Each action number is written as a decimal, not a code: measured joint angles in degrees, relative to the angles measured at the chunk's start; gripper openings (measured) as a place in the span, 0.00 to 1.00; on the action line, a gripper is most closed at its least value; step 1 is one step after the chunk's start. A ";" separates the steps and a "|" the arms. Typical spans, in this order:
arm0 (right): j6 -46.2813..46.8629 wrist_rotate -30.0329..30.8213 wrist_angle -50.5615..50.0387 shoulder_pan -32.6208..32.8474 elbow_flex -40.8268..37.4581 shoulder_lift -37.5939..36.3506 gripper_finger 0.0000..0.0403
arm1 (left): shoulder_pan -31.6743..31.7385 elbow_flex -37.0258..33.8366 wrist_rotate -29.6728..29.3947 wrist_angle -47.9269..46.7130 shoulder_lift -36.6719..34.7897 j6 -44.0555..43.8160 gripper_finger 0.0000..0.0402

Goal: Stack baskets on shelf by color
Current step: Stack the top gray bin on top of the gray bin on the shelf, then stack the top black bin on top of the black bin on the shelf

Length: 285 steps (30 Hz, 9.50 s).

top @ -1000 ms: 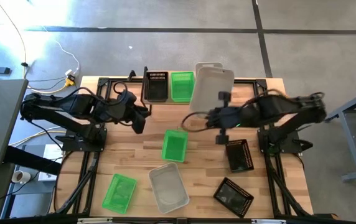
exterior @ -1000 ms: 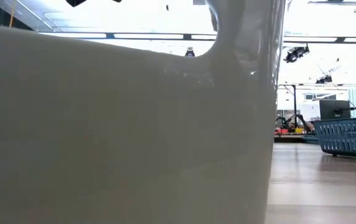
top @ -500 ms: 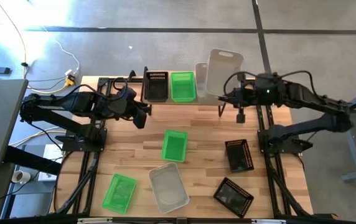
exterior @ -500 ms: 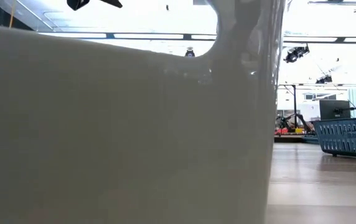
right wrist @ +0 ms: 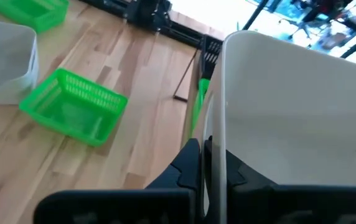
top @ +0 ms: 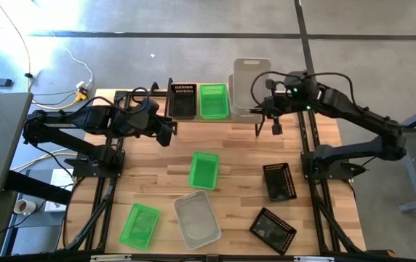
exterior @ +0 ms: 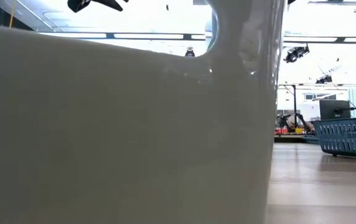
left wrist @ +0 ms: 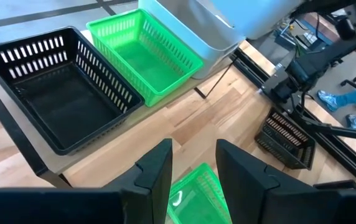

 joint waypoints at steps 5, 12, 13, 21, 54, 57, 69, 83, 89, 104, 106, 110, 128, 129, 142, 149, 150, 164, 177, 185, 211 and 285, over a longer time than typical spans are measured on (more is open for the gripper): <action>-0.74 -2.26 -0.16 -2.60 0.00 2.24 0.00 | 0.00 0.00 0.00 0.00 0.00 -0.02 0.28; -1.21 -2.40 -0.80 -4.90 0.00 4.99 0.00 | 0.00 0.00 0.00 0.00 0.00 0.00 0.28; -1.24 -2.51 -0.80 -5.14 0.00 5.40 0.00 | 0.00 0.00 0.00 0.00 0.00 0.00 0.28; -1.26 -5.22 -0.99 -6.61 0.00 7.42 0.00 | 0.26 0.00 0.05 0.00 0.00 1.34 0.28; 1.93 1.33 -0.38 -7.41 0.00 8.83 0.00 | 0.26 0.00 0.05 0.00 0.00 1.47 0.28; 1.13 1.94 -0.36 -7.40 0.00 8.83 0.00 | 0.26 0.00 0.04 0.00 0.00 1.47 0.28; 0.95 2.36 -0.08 -7.36 0.01 8.79 0.08 | 0.26 0.00 0.04 0.00 0.00 1.42 0.28; 1.56 4.01 -0.99 -7.36 2.61 8.72 0.26 | 0.26 0.00 0.03 0.00 0.00 1.38 0.28; 6.46 4.29 -4.03 -7.36 4.48 8.33 0.26 | 0.26 0.00 0.04 0.00 0.00 1.45 0.28; 36.10 11.19 -14.71 3.49 4.46 5.38 0.26 | 0.26 0.00 2.71 -0.02 0.00 15.68 0.28; 41.50 13.27 -15.46 6.26 4.46 5.38 0.26 | 0.26 0.01 4.98 -0.02 0.00 18.10 0.28; 52.55 16.24 -16.36 11.97 4.46 5.38 0.26 | 0.24 0.00 11.87 -0.09 0.00 20.59 0.28; 92.06 25.85 -22.46 34.30 0.78 6.65 0.26 | -1.05 -0.04 25.73 -16.25 0.00 20.84 0.28; 93.51 25.65 -22.62 35.29 0.54 6.90 0.26 | -1.35 -0.29 25.73 -16.26 0.00 20.50 0.28; 105.60 18.69 -25.39 48.14 -1.09 14.23 0.26 | -7.66 -3.56 29.58 -17.10 0.00 17.61 0.28; 112.57 19.20 -27.99 53.66 -1.09 17.18 0.26 | -10.13 -3.56 29.51 -17.03 0.02 12.03 0.28; 114.04 19.65 -29.21 54.26 -1.09 17.49 0.26 | -10.55 -3.56 29.51 -17.03 0.02 11.46 0.28; 131.04 22.15 -45.97 58.25 -1.09 18.23 0.26 | -13.44 -3.56 28.12 -16.37 0.00 1.56 0.28; 133.09 18.05 -42.57 58.41 -13.18 18.12 0.26 | -13.46 -3.56 24.86 -16.33 0.38 -4.72 0.28; 133.98 15.75 -31.89 58.41 -20.64 18.08 0.26 | -13.44 -3.60 24.85 -16.28 1.16 -4.78 0.28; 140.14 20.57 -27.36 58.32 -16.84 18.08 0.01 | -13.42 -3.57 24.87 -14.92 5.57 2.15 0.28; 119.76 56.58 -19.68 36.73 40.32 51.34 0.00 | -13.77 -3.41 7.37 2.08 12.70 42.03 0.28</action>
